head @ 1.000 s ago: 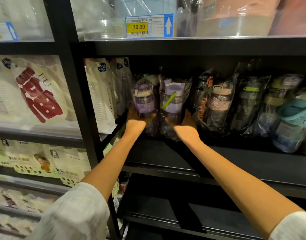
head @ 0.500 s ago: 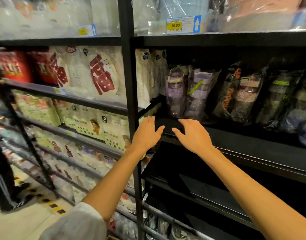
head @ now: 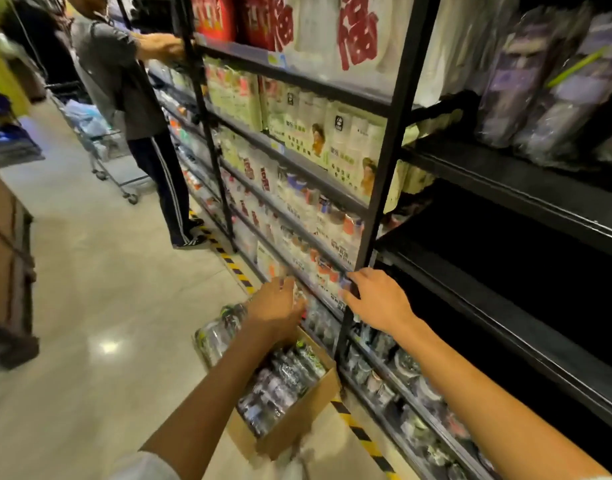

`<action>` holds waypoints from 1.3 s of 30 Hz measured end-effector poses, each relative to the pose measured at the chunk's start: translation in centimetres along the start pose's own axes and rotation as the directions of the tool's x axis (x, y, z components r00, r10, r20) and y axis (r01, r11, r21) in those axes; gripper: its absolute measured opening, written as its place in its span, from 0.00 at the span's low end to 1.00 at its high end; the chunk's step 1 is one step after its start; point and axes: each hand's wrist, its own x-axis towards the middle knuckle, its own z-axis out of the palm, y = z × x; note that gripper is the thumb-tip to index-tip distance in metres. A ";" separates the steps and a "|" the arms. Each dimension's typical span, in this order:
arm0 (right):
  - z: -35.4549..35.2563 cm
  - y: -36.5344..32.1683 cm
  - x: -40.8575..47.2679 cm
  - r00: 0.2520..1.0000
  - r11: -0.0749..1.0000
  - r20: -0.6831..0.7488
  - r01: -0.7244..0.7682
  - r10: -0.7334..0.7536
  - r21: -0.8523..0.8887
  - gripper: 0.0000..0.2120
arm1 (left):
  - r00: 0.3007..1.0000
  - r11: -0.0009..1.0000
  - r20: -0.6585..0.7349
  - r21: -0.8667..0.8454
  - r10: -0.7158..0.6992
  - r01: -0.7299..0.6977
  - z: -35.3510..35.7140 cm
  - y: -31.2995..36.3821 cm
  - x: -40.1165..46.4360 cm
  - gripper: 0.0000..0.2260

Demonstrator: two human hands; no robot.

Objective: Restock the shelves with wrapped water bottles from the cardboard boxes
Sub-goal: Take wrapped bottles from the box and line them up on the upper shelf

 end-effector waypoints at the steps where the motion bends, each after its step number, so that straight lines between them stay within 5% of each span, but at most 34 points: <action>1: 1.7 -0.6 0.0 0.998 1.000 0.057 0.012 -0.013 0.018 0.27 | 0.999 0.999 0.015 -0.002 -0.044 0.044 1.1 -1.4 -1.3 0.24; 6: 8.8 -3.9 0.5 0.945 0.994 0.321 0.034 -0.065 0.100 0.19 | 0.969 0.976 0.123 -0.018 -0.213 0.217 6.0 -7.5 -5.2 0.22; 12: 16.8 -5.8 5.1 0.839 0.992 0.537 0.033 -0.093 0.120 0.25 | 0.897 0.908 0.227 -0.098 -0.378 0.407 11.5 -13.5 -4.8 0.20; 18: 26.2 -5.5 11.1 0.725 0.986 0.688 -0.129 0.023 0.103 0.34 | 0.774 0.800 0.407 -0.151 -0.485 0.580 16.7 -19.0 -1.1 0.21; 28: 39.3 -6.9 19.3 0.624 0.954 0.769 -0.292 0.138 0.066 0.34 | 0.573 0.572 0.601 -0.222 -0.558 0.790 30.7 -27.8 4.0 0.23; 39: 65.3 -2.9 23.7 0.561 0.897 0.804 -0.434 0.194 0.087 0.32 | 0.449 0.325 0.772 -0.327 -0.449 0.887 53.9 -33.7 10.2 0.22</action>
